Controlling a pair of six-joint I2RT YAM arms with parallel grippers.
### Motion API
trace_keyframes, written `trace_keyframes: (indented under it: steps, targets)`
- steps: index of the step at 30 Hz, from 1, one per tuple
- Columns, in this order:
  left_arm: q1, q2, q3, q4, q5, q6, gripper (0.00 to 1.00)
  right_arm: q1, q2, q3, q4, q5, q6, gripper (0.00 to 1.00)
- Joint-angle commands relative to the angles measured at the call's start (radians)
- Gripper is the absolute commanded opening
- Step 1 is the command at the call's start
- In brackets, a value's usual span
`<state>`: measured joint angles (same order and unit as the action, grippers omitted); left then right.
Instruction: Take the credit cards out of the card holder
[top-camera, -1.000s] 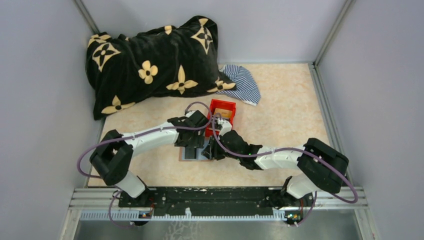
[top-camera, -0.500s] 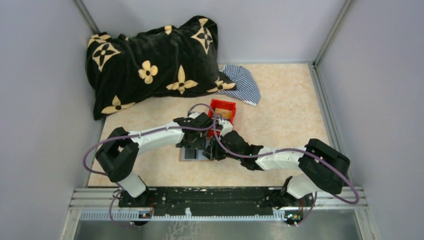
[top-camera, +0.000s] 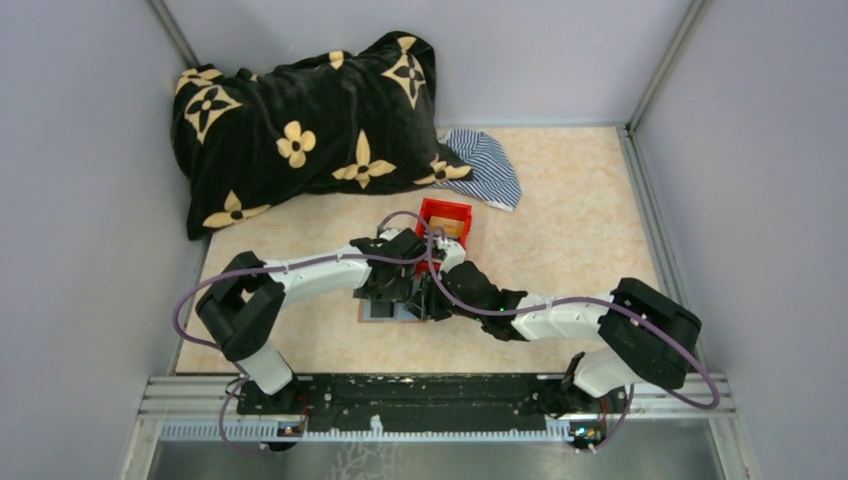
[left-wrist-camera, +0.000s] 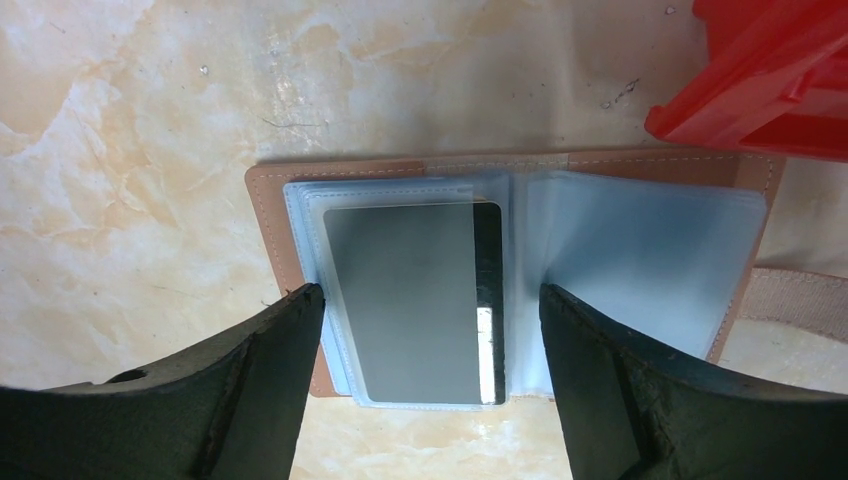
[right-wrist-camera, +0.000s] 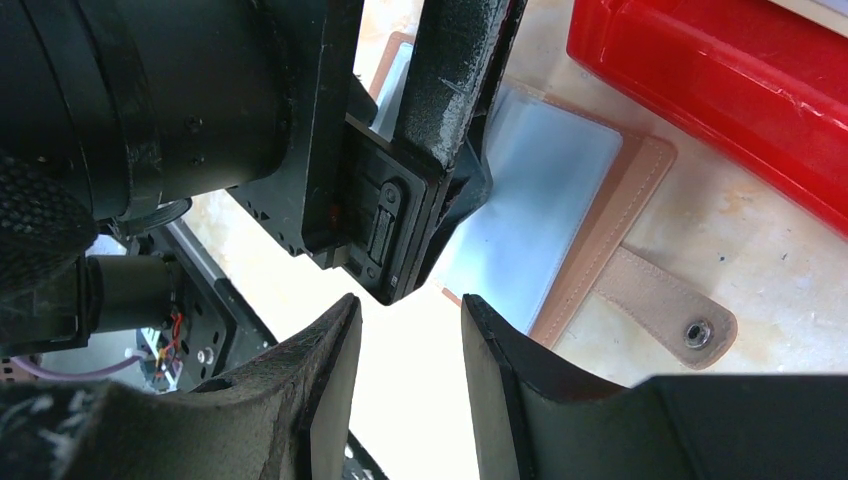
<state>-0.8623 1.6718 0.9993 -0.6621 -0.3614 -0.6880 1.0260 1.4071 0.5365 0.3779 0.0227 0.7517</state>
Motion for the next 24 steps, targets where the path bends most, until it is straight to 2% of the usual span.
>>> trace_keyframes:
  steps: [1,6,9,15,18,24]
  targets:
    - [-0.007,0.038,-0.034,0.03,0.031,-0.007,0.84,0.006,-0.031,-0.006,0.039,0.01,-0.004,0.42]
    - [-0.006,0.041,-0.03,0.033,0.033,0.001,0.71,0.008,-0.021,0.0,0.036,0.008,-0.005,0.42]
    - [-0.006,0.043,-0.03,0.037,0.036,0.001,0.58,0.007,-0.015,0.004,0.036,0.005,-0.005,0.42]
    - [-0.007,0.05,-0.038,0.052,0.049,0.006,0.53,0.007,0.004,0.007,0.06,-0.037,-0.002,0.42]
    - [-0.006,0.055,-0.041,0.066,0.062,0.014,0.53,0.009,0.032,0.018,0.11,-0.121,0.005,0.42]
    - [-0.007,0.055,-0.045,0.092,0.092,0.021,0.51,0.049,0.149,0.111,0.164,-0.22,-0.008,0.42]
